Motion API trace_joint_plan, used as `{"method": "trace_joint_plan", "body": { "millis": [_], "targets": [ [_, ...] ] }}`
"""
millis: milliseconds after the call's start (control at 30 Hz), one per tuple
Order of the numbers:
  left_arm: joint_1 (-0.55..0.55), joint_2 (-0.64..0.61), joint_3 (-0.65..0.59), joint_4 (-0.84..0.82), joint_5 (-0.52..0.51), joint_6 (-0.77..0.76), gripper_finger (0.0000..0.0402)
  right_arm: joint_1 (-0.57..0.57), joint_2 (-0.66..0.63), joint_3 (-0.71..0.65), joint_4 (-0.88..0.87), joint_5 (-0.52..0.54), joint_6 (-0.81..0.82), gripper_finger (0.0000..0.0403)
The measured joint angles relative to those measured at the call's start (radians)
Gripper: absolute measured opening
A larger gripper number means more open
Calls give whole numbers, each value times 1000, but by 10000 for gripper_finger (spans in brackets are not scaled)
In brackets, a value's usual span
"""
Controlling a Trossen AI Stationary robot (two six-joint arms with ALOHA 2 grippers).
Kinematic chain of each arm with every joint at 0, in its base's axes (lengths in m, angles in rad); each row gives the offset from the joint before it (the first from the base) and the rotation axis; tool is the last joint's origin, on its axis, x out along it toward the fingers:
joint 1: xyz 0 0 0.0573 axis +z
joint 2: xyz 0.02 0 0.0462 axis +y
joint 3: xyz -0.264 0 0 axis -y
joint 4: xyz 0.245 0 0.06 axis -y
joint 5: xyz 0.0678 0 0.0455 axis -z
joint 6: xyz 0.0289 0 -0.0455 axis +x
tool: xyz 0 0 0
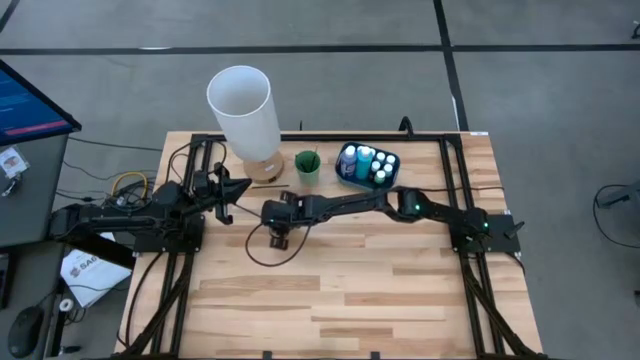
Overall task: Pick & Place Paint Supplies
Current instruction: Put the bottom gold paint brush into the green cup
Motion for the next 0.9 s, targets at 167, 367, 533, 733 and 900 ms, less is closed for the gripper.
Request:
{"method": "trace_joint_plan", "body": {
  "millis": [167,367,533,733,900],
  "targets": [
    [0,0,0,0,0,0,2,21,0,0,-37,63,-19,6],
    [0,0,0,0,0,0,2,36,-2,-2,-45,68,-28,1],
    [0,0,0,0,0,0,2,55,-37,-8,-127,71,-21,1],
    [0,0,0,0,0,0,2,77,-115,-16,-338,69,5,0],
    [0,0,0,0,0,0,2,97,-196,-12,-466,121,8,0]
  ]
}}
